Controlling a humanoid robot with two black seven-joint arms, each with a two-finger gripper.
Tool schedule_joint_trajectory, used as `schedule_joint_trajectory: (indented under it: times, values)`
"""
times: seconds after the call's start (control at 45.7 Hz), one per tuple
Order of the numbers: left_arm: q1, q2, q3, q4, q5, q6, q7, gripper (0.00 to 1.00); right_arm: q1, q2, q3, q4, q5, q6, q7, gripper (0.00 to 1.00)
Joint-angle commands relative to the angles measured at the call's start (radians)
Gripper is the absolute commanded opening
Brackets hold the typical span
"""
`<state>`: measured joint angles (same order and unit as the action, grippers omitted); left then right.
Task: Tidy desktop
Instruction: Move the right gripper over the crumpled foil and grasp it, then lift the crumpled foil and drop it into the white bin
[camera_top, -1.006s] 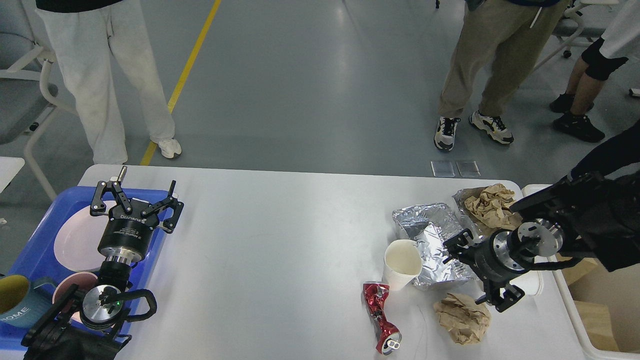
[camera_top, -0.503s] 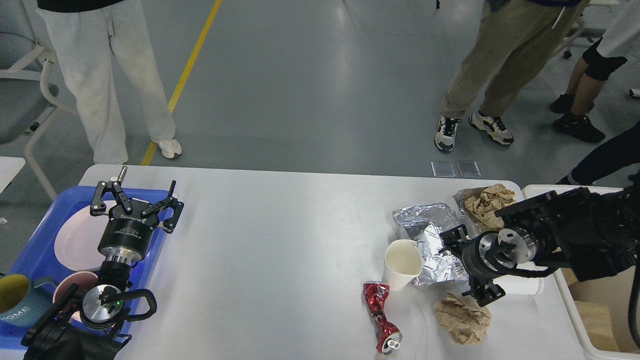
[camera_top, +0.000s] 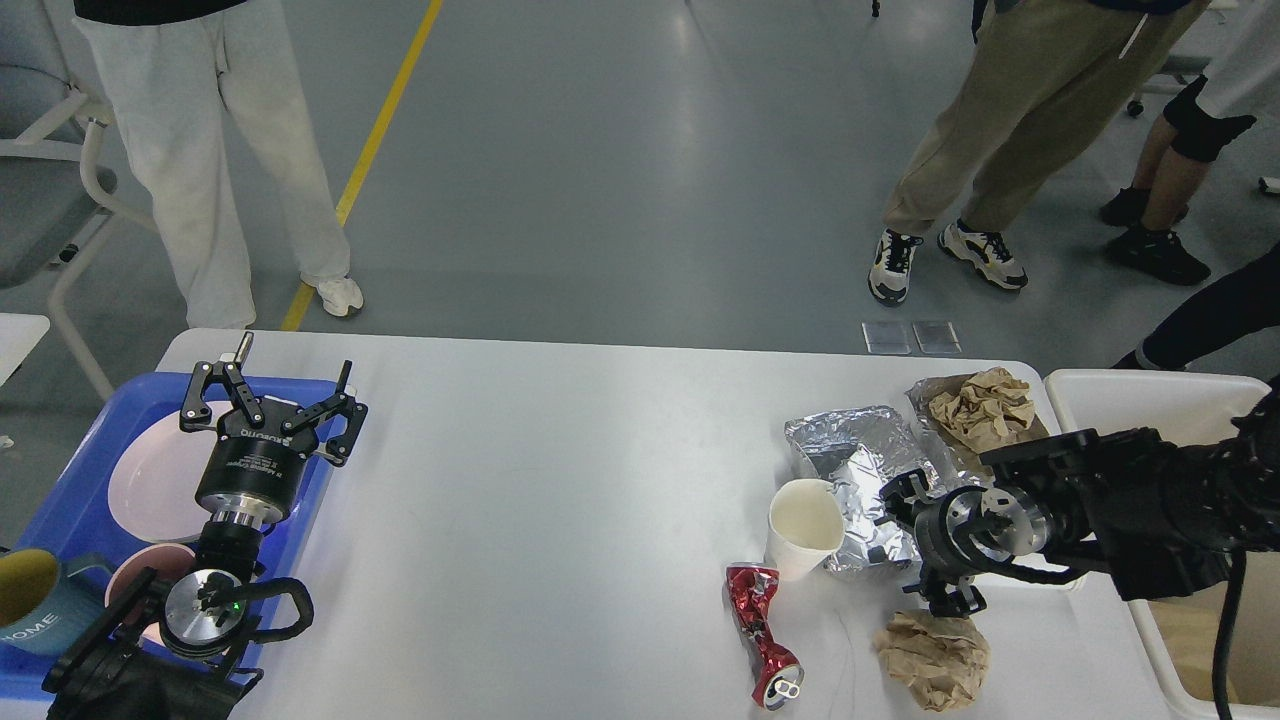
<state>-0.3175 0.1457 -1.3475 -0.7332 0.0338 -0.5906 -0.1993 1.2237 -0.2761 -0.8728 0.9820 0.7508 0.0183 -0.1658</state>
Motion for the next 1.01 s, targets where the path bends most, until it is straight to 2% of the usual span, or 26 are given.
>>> schedule_joint_trajectory:
  times: [0.0, 0.591, 0.7, 0.744, 0.941, 0.985]
  values:
    - [0.0, 0.0, 0.001, 0.0, 0.0, 0.0, 0.0, 0.96, -0.003, 0.0, -0.002, 0.003, -0.022, -0.001, -0.003, 0.0]
    - [0.0, 0.0, 0.001, 0.0, 0.0, 0.002, 0.0, 0.96, 0.005, -0.002, -0.002, 0.006, -0.036, -0.011, -0.001, 0.0]
    - [0.0, 0.0, 0.001, 0.0, 0.0, 0.002, 0.001, 0.96, 0.031, -0.003, -0.012, 0.015, -0.039, -0.009, -0.012, 0.0]
    - [0.0, 0.0, 0.001, 0.0, 0.0, 0.0, 0.0, 0.96, 0.057, -0.009, -0.017, 0.021, -0.053, -0.009, -0.024, 0.0]
    - [0.0, 0.0, 0.001, 0.0, 0.0, 0.002, 0.0, 0.96, 0.217, -0.084, -0.049, 0.075, -0.171, -0.005, -0.141, 0.0]
    - [0.0, 0.0, 0.001, 0.0, 0.0, 0.002, 0.0, 0.96, 0.259, -0.097, -0.087, 0.095, -0.183, 0.005, -0.155, 0.0]
